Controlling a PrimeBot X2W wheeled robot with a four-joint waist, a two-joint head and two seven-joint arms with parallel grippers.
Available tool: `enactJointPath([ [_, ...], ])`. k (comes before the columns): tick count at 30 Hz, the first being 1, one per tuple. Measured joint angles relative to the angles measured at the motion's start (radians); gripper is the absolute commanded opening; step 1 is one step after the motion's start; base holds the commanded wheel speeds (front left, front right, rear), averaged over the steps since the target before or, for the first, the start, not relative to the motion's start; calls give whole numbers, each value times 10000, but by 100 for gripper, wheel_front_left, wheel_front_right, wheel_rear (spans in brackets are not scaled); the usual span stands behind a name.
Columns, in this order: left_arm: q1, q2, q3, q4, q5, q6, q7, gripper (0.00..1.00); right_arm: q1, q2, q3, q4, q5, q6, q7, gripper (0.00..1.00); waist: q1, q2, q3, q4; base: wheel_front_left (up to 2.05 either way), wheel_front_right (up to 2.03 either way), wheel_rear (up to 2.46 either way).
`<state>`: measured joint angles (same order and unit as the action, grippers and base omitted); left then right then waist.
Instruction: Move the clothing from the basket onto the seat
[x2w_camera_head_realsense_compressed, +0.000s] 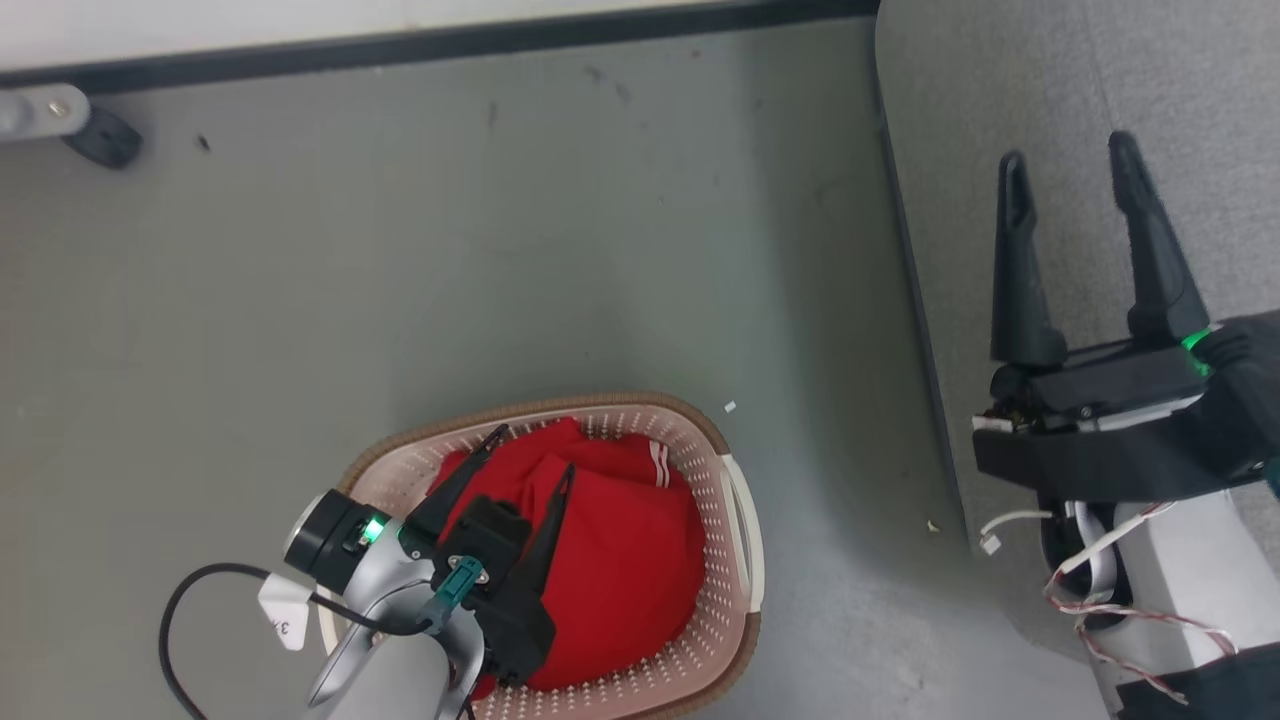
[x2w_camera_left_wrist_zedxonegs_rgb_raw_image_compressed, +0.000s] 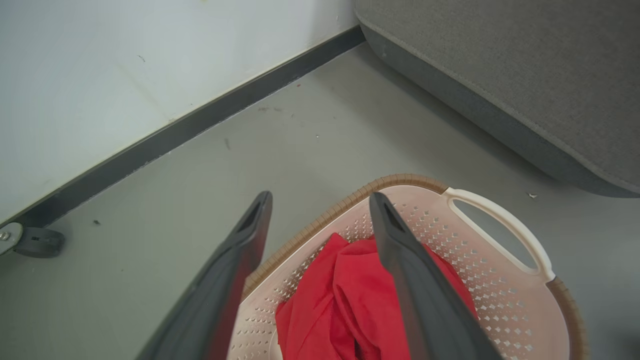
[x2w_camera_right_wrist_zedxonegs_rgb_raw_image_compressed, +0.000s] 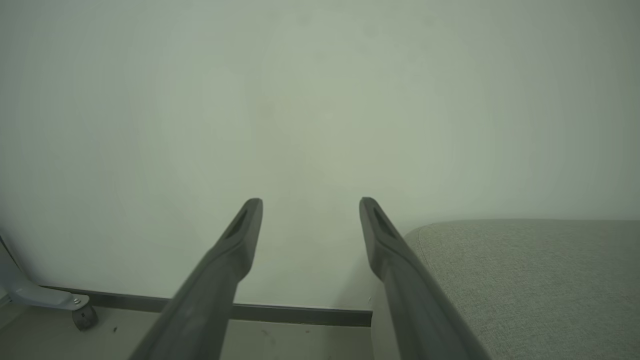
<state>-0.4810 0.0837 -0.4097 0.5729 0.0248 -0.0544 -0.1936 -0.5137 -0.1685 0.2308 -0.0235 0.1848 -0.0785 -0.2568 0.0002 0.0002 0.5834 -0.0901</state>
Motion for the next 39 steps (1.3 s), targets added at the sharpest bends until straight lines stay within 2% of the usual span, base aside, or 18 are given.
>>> enactJointPath([
  [18, -1428, -261, -593, 1655, 130, -257, -65, 100, -1794, 21, -113, -46, -173, 173, -2, 100, -1, 0, 2066, -278, 0, 0, 0],
  [35, -2007, -314, -627, 2909, -61, -337, -295, 100, -2757, 307, 324, 109, -546, 364, -12, 100, -2, -3, 2712, -405, 0, 0, 0],
  [39, -2325, -318, -522, 3108, -61, -56, -307, 100, -2771, 387, 414, 98, -560, 435, -12, 100, -3, -2, 2781, -489, 0, 0, 0],
])
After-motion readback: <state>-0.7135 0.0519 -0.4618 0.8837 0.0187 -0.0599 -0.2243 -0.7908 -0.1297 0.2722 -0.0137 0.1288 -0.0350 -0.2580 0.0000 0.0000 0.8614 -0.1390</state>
